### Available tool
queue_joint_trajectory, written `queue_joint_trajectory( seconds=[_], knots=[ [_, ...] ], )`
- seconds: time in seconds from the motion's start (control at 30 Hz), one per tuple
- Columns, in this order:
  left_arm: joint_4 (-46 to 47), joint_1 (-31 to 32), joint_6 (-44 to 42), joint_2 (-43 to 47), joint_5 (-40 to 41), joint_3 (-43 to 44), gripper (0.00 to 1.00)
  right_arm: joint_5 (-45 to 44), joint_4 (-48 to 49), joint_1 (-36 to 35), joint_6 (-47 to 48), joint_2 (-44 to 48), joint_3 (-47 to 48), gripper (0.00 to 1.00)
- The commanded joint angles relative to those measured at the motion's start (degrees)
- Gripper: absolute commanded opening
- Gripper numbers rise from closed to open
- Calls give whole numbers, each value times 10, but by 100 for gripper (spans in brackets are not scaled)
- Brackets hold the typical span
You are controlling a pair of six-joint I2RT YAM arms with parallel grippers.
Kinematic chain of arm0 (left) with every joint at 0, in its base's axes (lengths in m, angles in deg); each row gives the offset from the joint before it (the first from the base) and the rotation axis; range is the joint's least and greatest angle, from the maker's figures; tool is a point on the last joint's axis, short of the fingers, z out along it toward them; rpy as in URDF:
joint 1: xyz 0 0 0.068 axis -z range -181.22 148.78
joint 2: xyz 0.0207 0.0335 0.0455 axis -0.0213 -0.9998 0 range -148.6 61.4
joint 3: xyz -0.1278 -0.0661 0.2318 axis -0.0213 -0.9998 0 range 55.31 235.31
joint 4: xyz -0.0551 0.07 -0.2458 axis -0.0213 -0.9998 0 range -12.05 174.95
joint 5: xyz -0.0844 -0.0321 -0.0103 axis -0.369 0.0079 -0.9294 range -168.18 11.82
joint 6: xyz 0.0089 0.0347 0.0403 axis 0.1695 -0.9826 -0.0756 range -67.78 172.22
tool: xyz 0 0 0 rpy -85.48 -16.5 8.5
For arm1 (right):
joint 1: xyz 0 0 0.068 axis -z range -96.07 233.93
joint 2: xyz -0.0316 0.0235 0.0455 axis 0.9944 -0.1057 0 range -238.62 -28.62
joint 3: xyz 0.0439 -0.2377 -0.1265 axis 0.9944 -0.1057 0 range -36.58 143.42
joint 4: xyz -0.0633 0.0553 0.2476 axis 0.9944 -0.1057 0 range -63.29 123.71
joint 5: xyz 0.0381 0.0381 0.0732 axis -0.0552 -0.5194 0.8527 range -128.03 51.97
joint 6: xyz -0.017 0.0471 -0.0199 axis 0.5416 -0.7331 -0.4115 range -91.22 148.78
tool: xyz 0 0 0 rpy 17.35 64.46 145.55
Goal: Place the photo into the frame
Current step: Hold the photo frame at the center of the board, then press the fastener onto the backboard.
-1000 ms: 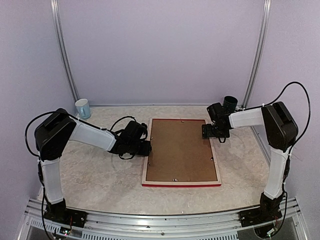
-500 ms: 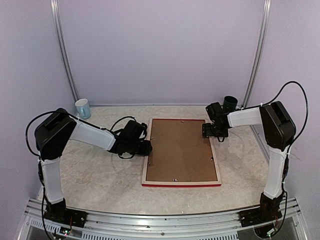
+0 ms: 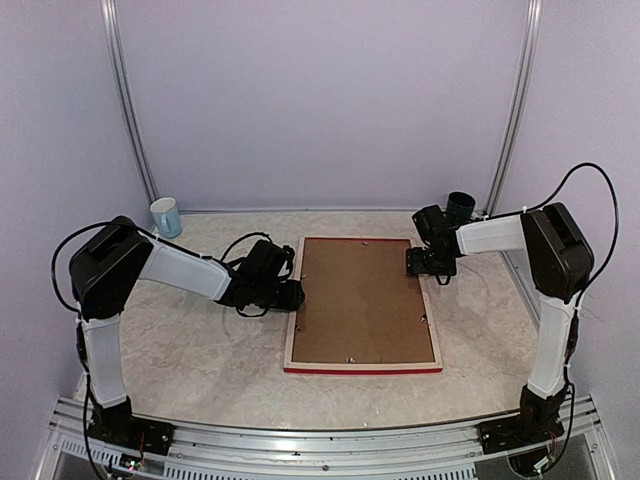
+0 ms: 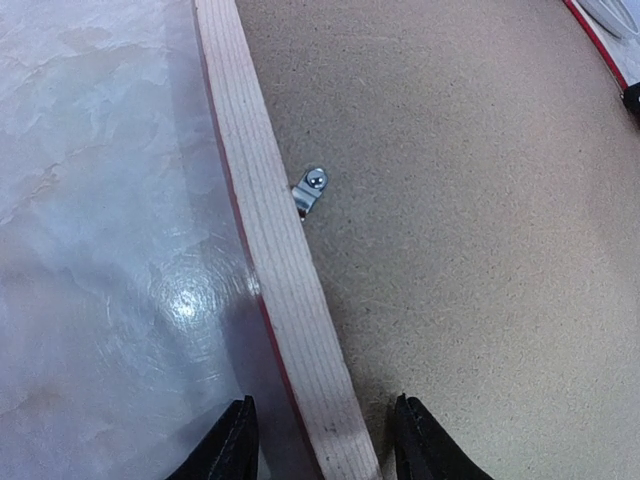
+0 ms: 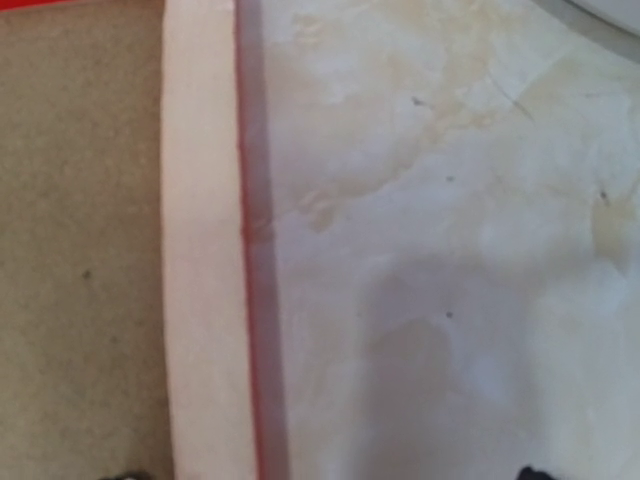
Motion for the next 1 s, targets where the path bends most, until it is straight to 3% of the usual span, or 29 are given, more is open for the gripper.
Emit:
queue_joint_trajectory(
  seconds=[0.0, 0.3, 0.4, 0.8, 0.97],
  knots=[
    [-4, -4, 3, -15, -6, -1, 46, -2, -44, -4, 3, -10, -3, 84],
    [-6, -5, 4, -18, -9, 1, 46, 0, -46, -4, 17, 0, -17, 84],
    [-8, -6, 4, -20, -8, 2, 46, 11, -45, -4, 29, 2, -19, 75],
    [-14, -6, 2, -29, -8, 8, 46, 86, -38, 15, 99, -30, -13, 63],
    [-14, -6, 1, -29, -9, 8, 43, 84, -30, 21, 114, -38, -15, 51]
  ],
)
